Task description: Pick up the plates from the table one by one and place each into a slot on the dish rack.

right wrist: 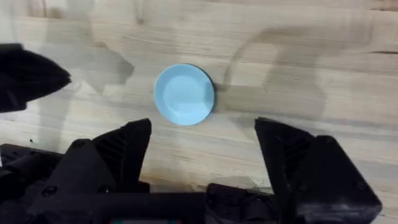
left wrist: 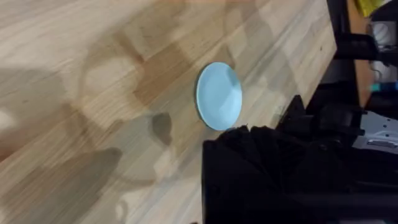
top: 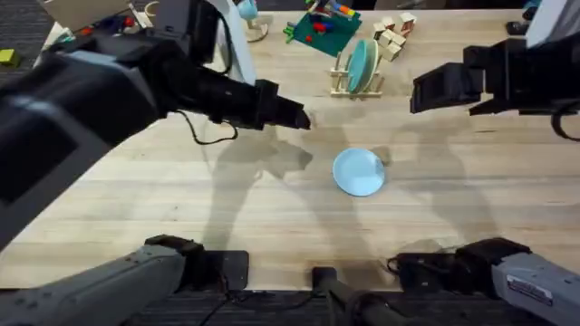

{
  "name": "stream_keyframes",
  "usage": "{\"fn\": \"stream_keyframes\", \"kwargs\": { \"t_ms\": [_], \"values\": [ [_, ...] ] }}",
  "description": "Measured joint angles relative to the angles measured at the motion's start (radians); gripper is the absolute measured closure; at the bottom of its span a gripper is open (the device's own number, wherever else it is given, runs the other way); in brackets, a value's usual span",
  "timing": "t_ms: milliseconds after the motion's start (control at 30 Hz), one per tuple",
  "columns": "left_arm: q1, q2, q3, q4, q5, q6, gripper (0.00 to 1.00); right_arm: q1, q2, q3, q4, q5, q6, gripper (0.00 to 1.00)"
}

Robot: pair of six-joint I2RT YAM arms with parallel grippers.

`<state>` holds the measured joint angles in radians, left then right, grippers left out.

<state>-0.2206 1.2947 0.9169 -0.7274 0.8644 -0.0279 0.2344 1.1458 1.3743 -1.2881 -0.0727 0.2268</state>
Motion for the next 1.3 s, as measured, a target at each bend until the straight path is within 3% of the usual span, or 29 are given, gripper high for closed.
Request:
{"fn": "stream_keyframes", "kwargs": {
  "t_ms": [400,633,967,1300],
  "values": [
    [-0.150,0.170,0.000,0.137,0.069,-0.019,0.957,0.000,0.000,0.000,0.000,0.000,0.000,0.007],
    [-0.180,0.237,0.000,0.178,0.085,-0.029,0.957,0.000,0.000,0.000,0.000,0.000,-0.002,0.007],
    [-0.258,0.329,0.000,0.296,0.086,-0.108,0.956,0.000,0.000,0.000,0.000,0.000,-0.019,0.007],
    [-0.263,0.347,-0.027,0.335,0.082,-0.139,0.957,0.000,0.000,0.000,0.000,0.000,-0.023,0.007]
  ]
}}
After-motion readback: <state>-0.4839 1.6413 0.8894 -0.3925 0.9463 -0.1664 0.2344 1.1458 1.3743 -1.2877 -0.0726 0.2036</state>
